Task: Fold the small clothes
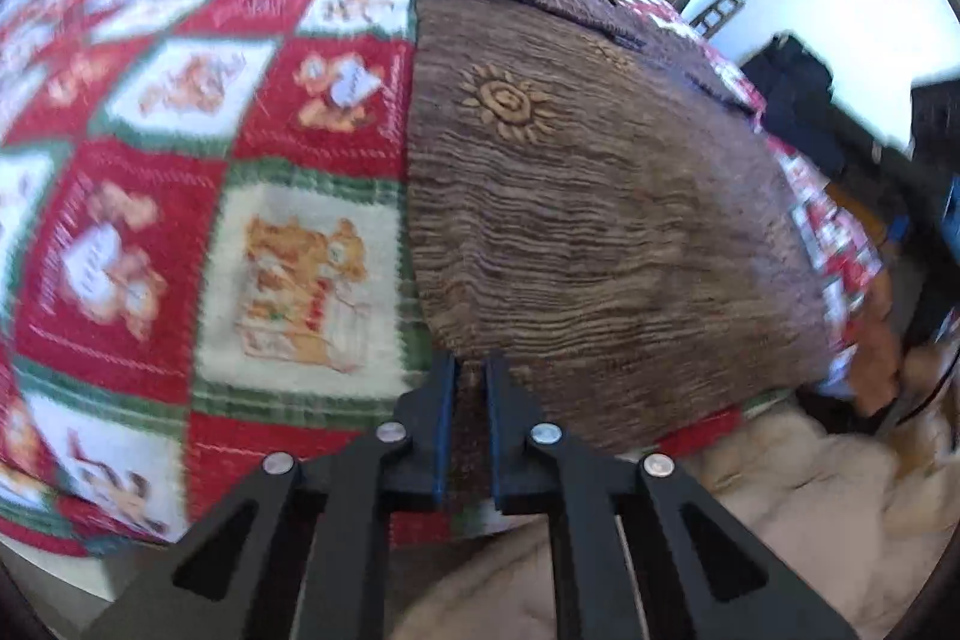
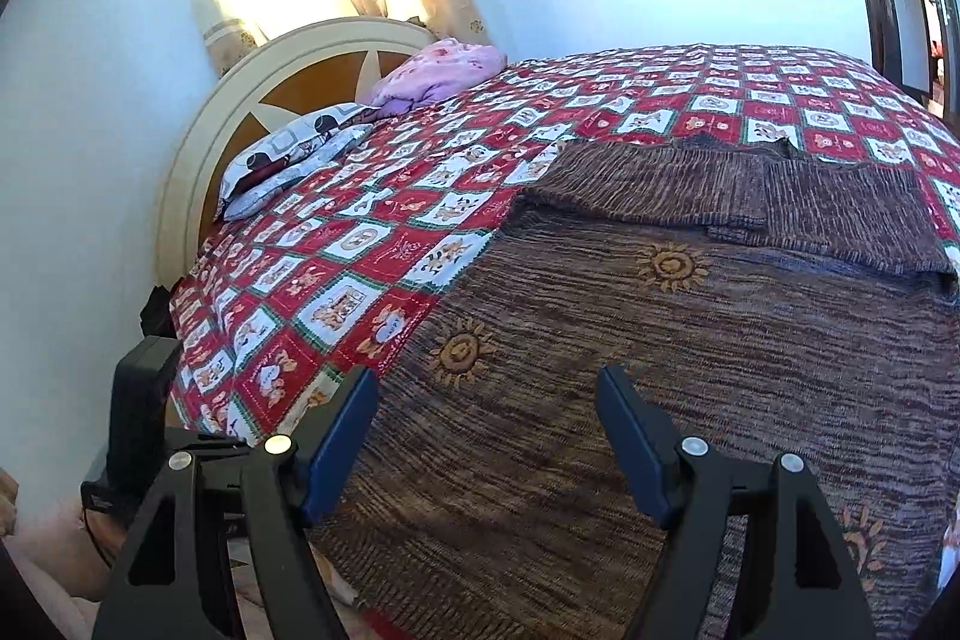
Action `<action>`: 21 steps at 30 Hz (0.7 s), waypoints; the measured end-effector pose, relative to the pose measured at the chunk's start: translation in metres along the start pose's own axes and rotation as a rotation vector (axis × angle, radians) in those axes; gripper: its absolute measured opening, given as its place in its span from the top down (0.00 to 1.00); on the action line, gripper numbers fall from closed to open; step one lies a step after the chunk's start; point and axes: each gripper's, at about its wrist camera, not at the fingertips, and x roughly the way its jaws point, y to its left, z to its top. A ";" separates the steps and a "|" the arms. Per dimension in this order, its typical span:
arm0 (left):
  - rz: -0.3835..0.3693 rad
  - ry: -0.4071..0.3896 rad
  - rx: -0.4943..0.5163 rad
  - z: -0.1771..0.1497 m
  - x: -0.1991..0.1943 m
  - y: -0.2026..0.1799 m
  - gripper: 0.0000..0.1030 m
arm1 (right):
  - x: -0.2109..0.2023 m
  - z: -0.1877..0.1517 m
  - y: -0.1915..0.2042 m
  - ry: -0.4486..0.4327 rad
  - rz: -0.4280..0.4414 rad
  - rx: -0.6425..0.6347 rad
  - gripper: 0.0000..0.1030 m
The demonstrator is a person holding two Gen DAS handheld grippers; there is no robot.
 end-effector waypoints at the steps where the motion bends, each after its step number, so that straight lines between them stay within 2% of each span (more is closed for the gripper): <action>1: -0.006 0.002 -0.007 0.001 0.000 -0.002 0.91 | 0.000 -0.001 -0.001 0.003 0.001 0.000 0.27; 3: -0.034 0.007 -0.009 0.007 -0.001 -0.009 0.92 | -0.001 -0.003 -0.004 0.008 0.001 0.008 0.27; 5: -0.096 -0.004 -0.009 0.019 -0.004 -0.019 0.92 | -0.003 -0.006 -0.013 0.011 0.005 0.042 0.27; 10: -0.168 -0.046 0.035 0.073 -0.002 -0.044 0.92 | -0.008 -0.012 -0.037 0.001 -0.032 0.137 0.27; 14: -0.135 -0.066 0.103 0.118 0.024 -0.061 0.92 | -0.017 -0.016 -0.058 -0.027 -0.071 0.220 0.27; 18: -0.070 -0.011 0.104 0.144 0.060 -0.056 0.90 | -0.017 -0.020 -0.068 -0.008 -0.093 0.252 0.27; 20: -0.082 0.020 0.079 0.148 0.064 -0.050 0.88 | -0.015 -0.022 -0.069 0.006 -0.086 0.250 0.27; 21: -0.108 0.037 0.063 0.149 0.063 -0.045 0.83 | -0.014 -0.022 -0.068 0.015 -0.085 0.242 0.27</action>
